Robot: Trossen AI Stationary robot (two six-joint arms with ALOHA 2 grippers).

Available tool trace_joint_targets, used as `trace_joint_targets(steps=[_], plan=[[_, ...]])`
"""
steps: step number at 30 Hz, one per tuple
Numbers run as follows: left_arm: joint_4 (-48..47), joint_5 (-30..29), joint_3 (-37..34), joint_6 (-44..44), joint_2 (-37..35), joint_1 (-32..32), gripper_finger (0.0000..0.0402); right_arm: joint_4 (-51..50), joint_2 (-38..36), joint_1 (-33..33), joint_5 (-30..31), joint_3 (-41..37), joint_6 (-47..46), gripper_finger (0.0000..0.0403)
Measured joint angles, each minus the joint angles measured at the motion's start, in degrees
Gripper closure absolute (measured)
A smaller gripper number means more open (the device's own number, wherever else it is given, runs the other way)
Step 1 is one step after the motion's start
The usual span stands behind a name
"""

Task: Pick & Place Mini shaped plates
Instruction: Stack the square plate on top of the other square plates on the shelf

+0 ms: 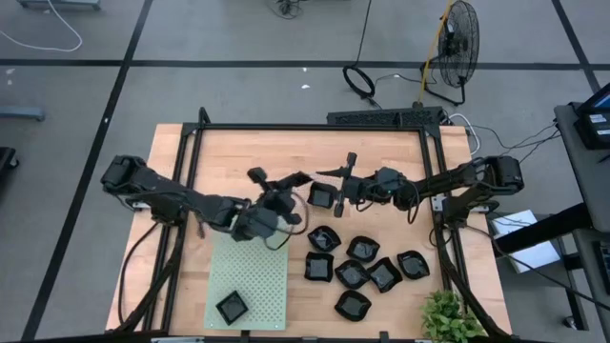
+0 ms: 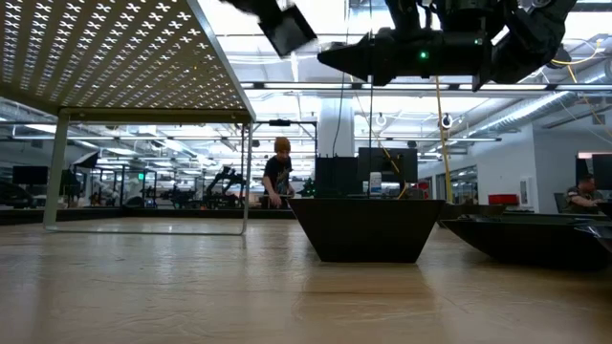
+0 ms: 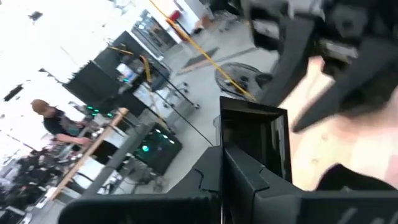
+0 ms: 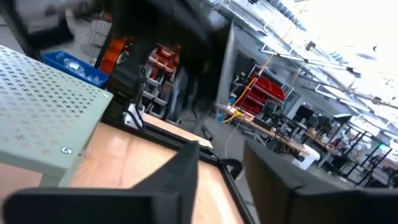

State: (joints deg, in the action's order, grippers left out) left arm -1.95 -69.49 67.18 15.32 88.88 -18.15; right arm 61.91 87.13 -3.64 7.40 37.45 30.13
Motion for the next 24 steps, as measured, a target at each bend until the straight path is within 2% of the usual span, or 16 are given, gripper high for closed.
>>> trace_joint_targets(steps=[4,8,10,12,13,16,17,19,24], plan=[[-2.6,-2.8,0.0,-2.6,-4.7,-4.7,0.0397,0.0,0.0,0.0,0.0,0.0,-1.6,0.0229],[-7.4,-2.3,0.0,-12.6,-10.0,-11.1,0.0394,-0.3,0.0,0.0,0.0,0.0,-1.6,0.0198],[-10.4,0.2,0.0,-18.8,-13.2,-14.3,0.0396,-0.5,0.0,0.0,0.0,0.0,-2.1,0.0193],[-15.0,7.1,0.0,-28.4,-16.8,-17.3,0.0398,-0.6,0.0,0.0,0.1,0.0,-2.5,0.0191],[-17.4,12.5,0.0,-34.7,-18.7,-18.2,0.0397,-0.5,0.0,0.0,0.1,0.0,-2.6,0.0191],[-25.2,34.7,0.0,-53.5,-22.8,-19.3,0.0396,-0.5,0.0,0.0,0.1,0.0,-2.7,0.0196],[-28.1,40.2,0.0,-58.1,-23.2,-19.9,0.0397,-0.5,0.0,0.0,0.1,0.0,-2.7,0.0198],[-33.7,43.9,0.0,-67.8,-22.8,-22.1,0.0398,-0.5,0.0,0.0,0.1,0.0,-2.7,0.0201],[-39.0,42.9,-0.1,-91.0,-20.2,-27.1,0.0398,-0.4,0.0,0.0,0.1,-0.1,-2.7,0.0203]])
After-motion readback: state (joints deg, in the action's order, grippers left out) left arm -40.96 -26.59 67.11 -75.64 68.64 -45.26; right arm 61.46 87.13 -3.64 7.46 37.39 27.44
